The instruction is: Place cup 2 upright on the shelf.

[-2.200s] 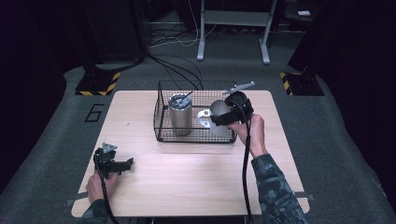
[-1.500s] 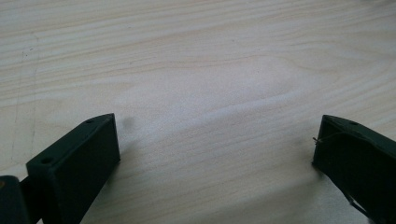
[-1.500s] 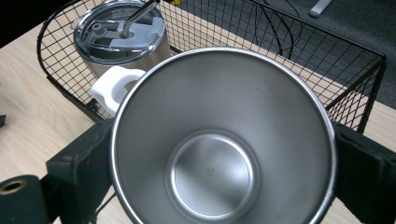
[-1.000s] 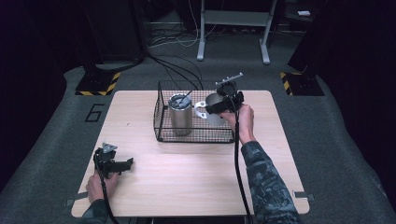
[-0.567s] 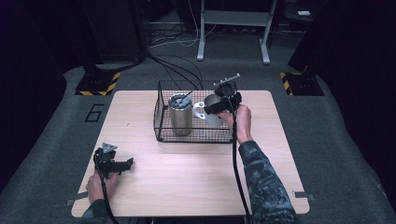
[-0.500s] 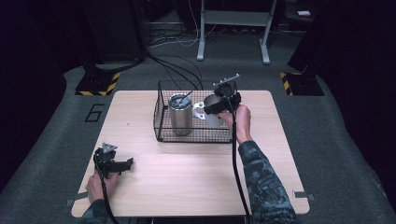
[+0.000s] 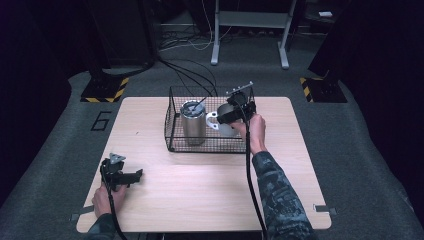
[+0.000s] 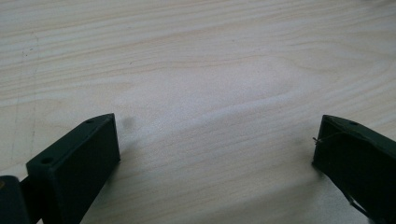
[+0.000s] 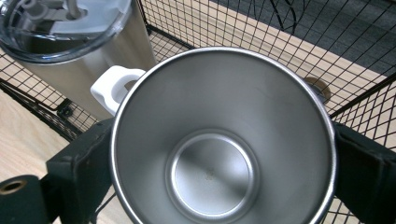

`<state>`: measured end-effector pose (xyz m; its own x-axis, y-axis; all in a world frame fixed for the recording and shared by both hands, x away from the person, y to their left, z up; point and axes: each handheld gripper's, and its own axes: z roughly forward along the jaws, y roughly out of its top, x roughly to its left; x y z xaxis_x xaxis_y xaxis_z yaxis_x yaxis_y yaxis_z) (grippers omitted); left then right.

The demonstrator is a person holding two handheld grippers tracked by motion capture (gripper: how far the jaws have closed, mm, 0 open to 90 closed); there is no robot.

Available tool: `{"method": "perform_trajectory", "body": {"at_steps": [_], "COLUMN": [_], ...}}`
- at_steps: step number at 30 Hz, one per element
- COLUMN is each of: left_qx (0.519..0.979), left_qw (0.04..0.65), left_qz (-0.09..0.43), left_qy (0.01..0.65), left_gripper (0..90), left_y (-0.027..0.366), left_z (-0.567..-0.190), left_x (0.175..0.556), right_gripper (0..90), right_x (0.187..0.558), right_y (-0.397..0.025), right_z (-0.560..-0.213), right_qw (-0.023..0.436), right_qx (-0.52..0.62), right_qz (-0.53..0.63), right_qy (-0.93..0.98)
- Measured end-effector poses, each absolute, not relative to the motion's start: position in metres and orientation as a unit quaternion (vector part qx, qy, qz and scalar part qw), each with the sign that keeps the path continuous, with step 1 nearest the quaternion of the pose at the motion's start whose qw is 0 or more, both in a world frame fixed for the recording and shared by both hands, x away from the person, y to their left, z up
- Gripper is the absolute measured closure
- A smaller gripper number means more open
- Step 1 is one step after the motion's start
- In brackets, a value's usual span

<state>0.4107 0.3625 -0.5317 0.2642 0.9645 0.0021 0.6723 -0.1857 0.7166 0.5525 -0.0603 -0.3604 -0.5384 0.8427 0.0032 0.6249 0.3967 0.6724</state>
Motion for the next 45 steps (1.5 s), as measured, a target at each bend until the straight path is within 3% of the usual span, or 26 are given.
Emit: {"method": "perform_trajectory", "body": {"at_steps": [45], "left_qx": [0.733], "left_qw": [0.309], "left_qz": [0.237], "left_qy": [0.559], "left_gripper": [0.3], "left_y": [0.363], "left_z": [-0.532], "left_x": [0.411], "right_gripper": [5.9], "right_x": [0.562], "right_y": [-0.054], "right_z": [-0.407], "right_qw": [0.153], "right_qx": [0.468], "right_qz": [0.281], "right_qy": [0.824]}}
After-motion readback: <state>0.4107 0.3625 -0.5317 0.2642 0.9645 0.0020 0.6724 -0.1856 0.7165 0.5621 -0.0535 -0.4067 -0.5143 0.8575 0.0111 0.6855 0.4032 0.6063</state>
